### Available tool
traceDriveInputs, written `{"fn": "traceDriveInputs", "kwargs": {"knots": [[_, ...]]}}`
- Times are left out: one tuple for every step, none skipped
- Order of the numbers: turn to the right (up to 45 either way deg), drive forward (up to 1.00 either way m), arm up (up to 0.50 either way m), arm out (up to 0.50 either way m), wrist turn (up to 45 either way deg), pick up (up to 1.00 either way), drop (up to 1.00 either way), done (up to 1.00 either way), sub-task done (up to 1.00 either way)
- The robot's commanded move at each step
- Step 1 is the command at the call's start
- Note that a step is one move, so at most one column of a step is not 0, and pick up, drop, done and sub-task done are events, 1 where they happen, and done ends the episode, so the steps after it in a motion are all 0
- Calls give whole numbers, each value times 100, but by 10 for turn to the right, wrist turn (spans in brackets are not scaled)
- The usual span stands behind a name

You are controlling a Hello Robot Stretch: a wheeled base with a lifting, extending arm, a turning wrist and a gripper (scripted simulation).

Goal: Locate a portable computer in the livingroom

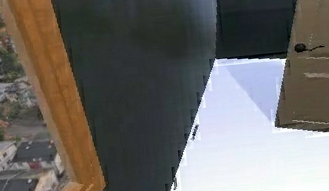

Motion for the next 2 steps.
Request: {"fn": "traceDriveInputs", "kwargs": {"knots": [[240, 0, 0, 0, 0, 0, 0, 0, 0], [0, 100, 0, 0, 0, 0, 0, 0, 0]]}}
